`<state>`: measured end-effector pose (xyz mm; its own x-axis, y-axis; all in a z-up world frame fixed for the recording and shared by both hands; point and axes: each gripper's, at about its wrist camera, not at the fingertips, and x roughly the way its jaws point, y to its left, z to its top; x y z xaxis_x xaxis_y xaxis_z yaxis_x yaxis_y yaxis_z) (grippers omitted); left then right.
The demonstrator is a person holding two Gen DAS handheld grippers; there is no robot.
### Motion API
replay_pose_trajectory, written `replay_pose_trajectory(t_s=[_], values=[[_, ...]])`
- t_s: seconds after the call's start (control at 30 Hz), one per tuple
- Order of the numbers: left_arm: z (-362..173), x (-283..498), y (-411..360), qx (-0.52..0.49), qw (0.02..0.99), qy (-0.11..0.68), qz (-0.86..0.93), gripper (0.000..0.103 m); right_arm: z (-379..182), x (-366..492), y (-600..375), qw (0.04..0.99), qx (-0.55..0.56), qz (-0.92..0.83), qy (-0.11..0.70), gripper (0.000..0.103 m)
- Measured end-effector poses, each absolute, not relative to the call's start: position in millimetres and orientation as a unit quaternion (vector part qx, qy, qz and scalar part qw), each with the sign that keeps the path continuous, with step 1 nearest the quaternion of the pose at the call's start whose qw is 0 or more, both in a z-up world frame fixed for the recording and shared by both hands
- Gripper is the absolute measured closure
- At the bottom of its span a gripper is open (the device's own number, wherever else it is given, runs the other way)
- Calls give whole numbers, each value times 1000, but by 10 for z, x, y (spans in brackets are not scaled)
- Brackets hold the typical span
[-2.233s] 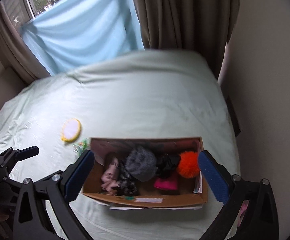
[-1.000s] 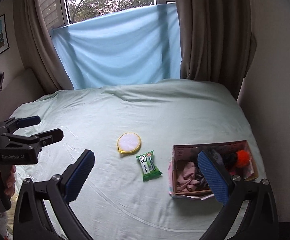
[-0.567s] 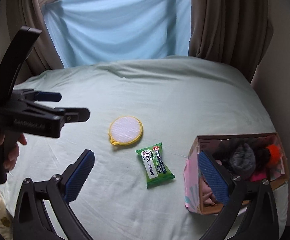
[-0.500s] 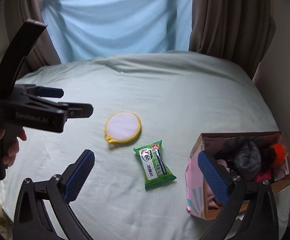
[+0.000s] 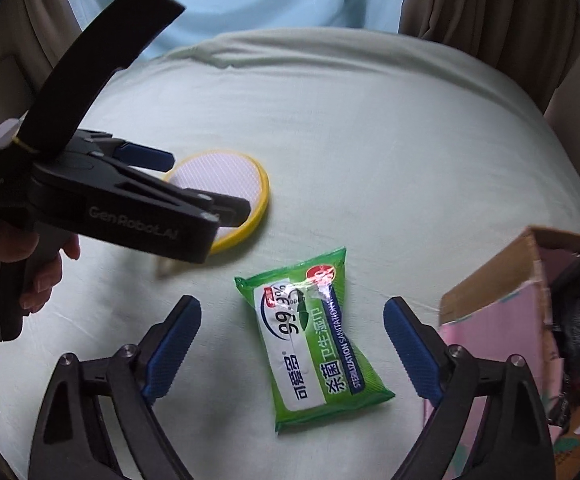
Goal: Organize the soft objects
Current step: 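Grasp the yellow-rimmed mesh sponge with the left tool while the right tool grasps the green wipes packet, then carry the sponge and wipes packet over the cardboard box with both tools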
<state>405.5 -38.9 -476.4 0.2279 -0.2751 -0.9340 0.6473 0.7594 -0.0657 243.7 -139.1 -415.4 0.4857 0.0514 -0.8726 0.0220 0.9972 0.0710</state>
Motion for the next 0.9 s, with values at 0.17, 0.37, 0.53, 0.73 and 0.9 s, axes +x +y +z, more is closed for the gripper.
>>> replay_pose_trajectory(t_s=[0.17, 0.37, 0.53, 0.73, 0.9], values=[[-4886, 4063, -446, 199, 770, 525, -302, 11, -4410, 2490, -1407, 850, 37, 19, 525, 25], [-4928, 4054, -447, 210, 773, 516, -305, 19, -4547, 2513, -1454, 845, 30, 19, 534, 40], [-4871, 4093, -370, 200, 774, 517, -306, 29, -4551, 2523, -1498, 846, 31, 13, 531, 55], [-4788, 4162, -267, 190, 785, 515, -288, 57, -4524, 2540, -1522, 849, 41, 3, 526, 64], [-4631, 4221, -122, 173, 797, 508, -276, 66, -4415, 2530, -1496, 857, 46, -1, 514, 65]])
